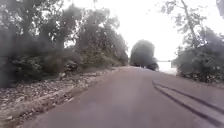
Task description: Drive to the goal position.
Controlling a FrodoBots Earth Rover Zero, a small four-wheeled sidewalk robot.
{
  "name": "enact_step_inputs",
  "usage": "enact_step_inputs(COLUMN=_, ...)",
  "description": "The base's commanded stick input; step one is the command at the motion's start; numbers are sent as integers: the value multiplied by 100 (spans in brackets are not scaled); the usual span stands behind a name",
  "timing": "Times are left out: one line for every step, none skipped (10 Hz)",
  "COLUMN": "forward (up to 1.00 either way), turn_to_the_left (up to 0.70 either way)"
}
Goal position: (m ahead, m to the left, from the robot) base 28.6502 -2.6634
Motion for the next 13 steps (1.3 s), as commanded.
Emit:
enact_step_inputs(forward=85, turn_to_the_left=-34)
enact_step_inputs(forward=85, turn_to_the_left=-34)
enact_step_inputs(forward=85, turn_to_the_left=-34)
enact_step_inputs(forward=85, turn_to_the_left=-34)
enact_step_inputs(forward=85, turn_to_the_left=-34)
enact_step_inputs(forward=85, turn_to_the_left=-34)
enact_step_inputs(forward=85, turn_to_the_left=-27)
enact_step_inputs(forward=85, turn_to_the_left=-10)
enact_step_inputs(forward=85, turn_to_the_left=0)
enact_step_inputs(forward=85, turn_to_the_left=0)
enact_step_inputs(forward=85, turn_to_the_left=0)
enact_step_inputs(forward=85, turn_to_the_left=0)
enact_step_inputs(forward=85, turn_to_the_left=0)
